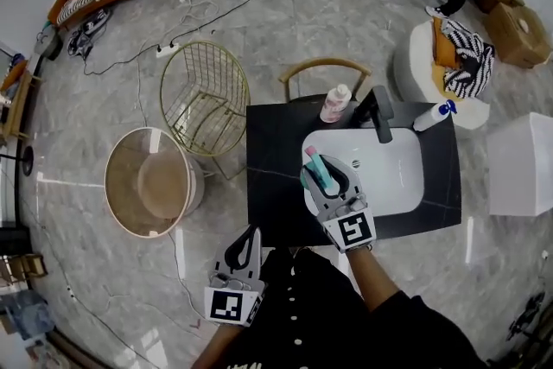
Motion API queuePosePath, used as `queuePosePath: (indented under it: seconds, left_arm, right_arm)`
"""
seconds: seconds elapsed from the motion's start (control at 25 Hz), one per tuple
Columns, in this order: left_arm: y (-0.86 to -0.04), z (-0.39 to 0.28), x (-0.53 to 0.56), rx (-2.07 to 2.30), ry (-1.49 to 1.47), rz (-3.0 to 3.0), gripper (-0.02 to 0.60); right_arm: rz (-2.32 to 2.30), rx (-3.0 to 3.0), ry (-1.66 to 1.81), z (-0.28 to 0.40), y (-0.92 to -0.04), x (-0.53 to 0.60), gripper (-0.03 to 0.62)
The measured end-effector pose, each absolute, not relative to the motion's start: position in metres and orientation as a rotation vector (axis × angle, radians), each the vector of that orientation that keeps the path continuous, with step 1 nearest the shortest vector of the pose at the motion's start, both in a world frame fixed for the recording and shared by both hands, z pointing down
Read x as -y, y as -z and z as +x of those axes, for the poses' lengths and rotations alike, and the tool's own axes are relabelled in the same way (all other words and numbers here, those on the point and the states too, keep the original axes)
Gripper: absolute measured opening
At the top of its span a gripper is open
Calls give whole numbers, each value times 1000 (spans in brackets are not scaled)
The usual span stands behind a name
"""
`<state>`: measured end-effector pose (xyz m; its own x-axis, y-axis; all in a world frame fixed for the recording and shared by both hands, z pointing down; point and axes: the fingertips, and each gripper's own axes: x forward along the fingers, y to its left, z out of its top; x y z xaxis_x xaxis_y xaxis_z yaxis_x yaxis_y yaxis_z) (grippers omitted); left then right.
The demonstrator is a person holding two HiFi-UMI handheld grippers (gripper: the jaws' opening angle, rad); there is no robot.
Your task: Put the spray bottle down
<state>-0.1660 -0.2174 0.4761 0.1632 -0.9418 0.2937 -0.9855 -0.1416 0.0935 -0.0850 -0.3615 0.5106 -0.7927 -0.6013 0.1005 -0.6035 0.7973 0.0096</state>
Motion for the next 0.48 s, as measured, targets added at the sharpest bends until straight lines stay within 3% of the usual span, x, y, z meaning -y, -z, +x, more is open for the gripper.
queuePosePath:
  seconds: [0.48]
  left_arm:
    - [-531, -198, 175, 1843, -314, 1989, 17]
  right_arm:
    - [832, 2939, -52, -170, -586, 364, 126]
